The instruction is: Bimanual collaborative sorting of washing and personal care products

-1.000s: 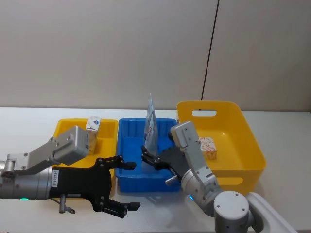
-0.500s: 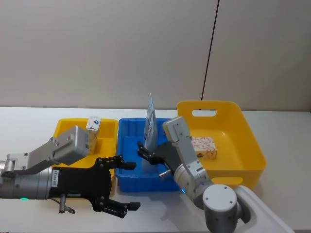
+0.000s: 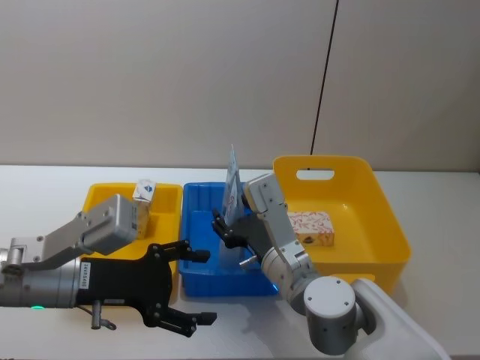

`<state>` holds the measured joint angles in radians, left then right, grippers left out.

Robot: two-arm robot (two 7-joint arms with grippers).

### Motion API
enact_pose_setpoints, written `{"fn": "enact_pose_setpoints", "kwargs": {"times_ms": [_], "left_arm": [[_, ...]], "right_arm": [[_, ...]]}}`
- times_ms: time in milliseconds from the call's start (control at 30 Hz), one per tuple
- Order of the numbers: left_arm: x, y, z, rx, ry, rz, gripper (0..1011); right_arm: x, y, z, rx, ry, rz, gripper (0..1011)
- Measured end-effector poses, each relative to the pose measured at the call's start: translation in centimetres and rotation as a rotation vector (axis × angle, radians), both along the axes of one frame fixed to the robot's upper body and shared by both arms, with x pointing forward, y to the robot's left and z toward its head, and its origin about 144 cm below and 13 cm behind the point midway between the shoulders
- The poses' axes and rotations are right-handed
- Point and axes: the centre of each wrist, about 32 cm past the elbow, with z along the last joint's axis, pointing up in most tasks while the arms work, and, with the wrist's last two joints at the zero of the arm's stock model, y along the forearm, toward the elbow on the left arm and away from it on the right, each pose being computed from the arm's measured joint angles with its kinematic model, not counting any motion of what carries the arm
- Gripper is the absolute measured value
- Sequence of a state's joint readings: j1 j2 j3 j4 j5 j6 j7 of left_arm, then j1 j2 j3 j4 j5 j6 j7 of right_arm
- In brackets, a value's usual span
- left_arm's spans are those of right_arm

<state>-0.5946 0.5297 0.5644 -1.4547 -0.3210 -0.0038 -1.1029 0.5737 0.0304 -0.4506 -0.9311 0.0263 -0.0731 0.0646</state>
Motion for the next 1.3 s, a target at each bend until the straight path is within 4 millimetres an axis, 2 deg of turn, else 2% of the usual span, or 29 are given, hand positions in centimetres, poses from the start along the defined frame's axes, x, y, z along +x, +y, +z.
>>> {"fn": "enact_pose_setpoints", "kwargs": {"times_ms": [67,167,200,233,400,733,1100,1300], "left_arm": [[0.0,0.0,0.0,0.000,0.000,0.000,1002],[0.0,0.0,0.0,0.000,0.000,0.000,1002],[0.0,0.0,0.0,0.000,0.000,0.000,1002],[0.0,0.0,0.0,0.000,0.000,0.000,1002],[0.0,0.0,0.0,0.000,0.000,0.000,1002],[0.0,0.0,0.0,0.000,0.000,0.000,1002],[0.0,0.0,0.0,0.000,0.000,0.000,1002],[0.0,0.0,0.0,0.000,0.000,0.000,1002]], "right_arm": [[0.1,0.0,0.0,0.000,0.000,-0.001,664],[0.1,0.0,0.1,0.000,0.000,-0.001,564],[0.1,0.1,0.1,0.000,0.000,0.000,503],[0.2,0.1,0.1,0.001,0.000,0.001,503],[0.2,0.0,0.2,0.004,0.001,0.006,292],[0.0,-0.1,0.5,0.034,0.004,0.017,32],[-0.7,-0.4,1.4,0.086,-0.010,0.028,2],[-1.1,-0.4,2.8,0.121,-0.041,0.032,0]]}}
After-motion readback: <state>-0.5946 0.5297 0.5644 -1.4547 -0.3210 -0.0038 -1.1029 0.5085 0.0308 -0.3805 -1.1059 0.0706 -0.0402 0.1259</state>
